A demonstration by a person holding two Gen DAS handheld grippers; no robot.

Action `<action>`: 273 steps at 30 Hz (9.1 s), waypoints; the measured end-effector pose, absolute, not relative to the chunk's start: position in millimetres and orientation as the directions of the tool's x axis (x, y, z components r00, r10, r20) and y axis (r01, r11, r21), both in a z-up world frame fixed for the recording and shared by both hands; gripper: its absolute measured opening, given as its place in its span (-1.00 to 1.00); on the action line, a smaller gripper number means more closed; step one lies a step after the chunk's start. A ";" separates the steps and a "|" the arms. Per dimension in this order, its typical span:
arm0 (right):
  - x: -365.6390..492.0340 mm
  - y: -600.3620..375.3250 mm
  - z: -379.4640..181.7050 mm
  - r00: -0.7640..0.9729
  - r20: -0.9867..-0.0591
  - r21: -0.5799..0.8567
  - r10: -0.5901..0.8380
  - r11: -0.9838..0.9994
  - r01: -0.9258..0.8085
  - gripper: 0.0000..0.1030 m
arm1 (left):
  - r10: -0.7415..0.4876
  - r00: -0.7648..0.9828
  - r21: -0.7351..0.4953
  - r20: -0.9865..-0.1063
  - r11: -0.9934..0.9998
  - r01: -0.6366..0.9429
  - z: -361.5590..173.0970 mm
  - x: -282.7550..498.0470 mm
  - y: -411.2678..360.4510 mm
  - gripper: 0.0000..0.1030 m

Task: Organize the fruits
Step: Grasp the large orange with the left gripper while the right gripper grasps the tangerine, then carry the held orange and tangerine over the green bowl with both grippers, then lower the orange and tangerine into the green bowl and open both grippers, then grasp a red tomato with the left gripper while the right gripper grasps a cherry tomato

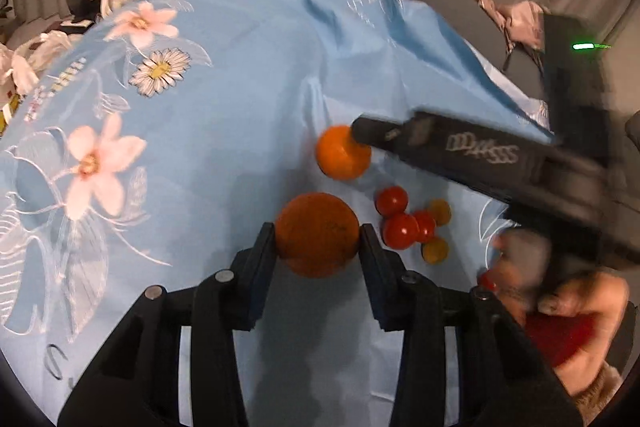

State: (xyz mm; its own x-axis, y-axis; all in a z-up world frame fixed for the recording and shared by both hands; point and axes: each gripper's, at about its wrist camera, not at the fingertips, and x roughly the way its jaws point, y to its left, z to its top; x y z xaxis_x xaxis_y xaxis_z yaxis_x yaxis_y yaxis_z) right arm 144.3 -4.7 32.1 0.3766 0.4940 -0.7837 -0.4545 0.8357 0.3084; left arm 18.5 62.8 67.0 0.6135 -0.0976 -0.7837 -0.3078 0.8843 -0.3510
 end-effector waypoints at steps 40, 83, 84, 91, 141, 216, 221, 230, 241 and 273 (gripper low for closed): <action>26.9 -152.5 47.5 0.639 -0.684 0.238 0.352 0.936 -0.260 -0.07 | -0.141 0.656 -0.297 -0.742 0.946 -0.133 94.7 11.4 -18.4 -0.20; -7.2 -200.1 87.7 0.715 -0.586 0.242 0.381 0.924 -0.294 -0.07 | -0.150 0.726 -0.196 -0.671 0.980 0.020 131.7 -13.6 -89.1 -0.20; -7.0 -202.9 89.0 0.717 -0.583 0.248 0.382 0.924 -0.291 -0.07 | -0.146 0.728 -0.196 -0.670 0.981 0.016 132.5 -13.2 -89.4 -0.20; -8.0 -222.2 94.2 0.740 -0.557 0.270 0.377 0.925 -0.268 -0.07 | -0.147 0.741 -0.176 -0.655 0.984 0.040 140.7 -7.4 -110.3 -0.20; 0.3 -346.1 80.4 0.800 -0.584 0.362 0.137 0.926 0.106 -0.07 | -0.298 0.680 -0.207 -0.670 0.954 0.216 121.8 45.4 -220.2 -0.19; 13.9 -354.6 62.4 0.729 -0.684 0.265 0.020 0.938 0.223 -0.07 | -0.324 0.572 -0.204 -0.753 0.943 0.264 84.7 70.4 -253.1 -0.19; 17.5 -351.8 58.1 0.711 -0.703 0.241 0.007 0.943 0.229 -0.07 | -0.326 0.562 -0.203 -0.760 0.941 0.271 80.8 70.7 -254.7 -0.18; 18.9 -350.8 56.6 0.700 -0.714 0.207 -0.019 0.949 0.237 -0.07 | -0.324 0.561 -0.195 -0.762 0.940 0.279 79.8 70.7 -257.4 -0.18; 15.5 -351.9 62.1 0.718 -0.695 0.208 -0.030 0.948 0.240 0.00 | -0.355 0.593 -0.224 -0.723 0.932 0.285 89.4 64.2 -251.4 0.25; 10.3 -251.0 84.6 0.823 -0.562 0.125 0.085 0.992 -0.017 0.08 | -0.054 0.739 -0.265 -0.672 0.949 -0.172 121.8 3.3 -17.7 0.48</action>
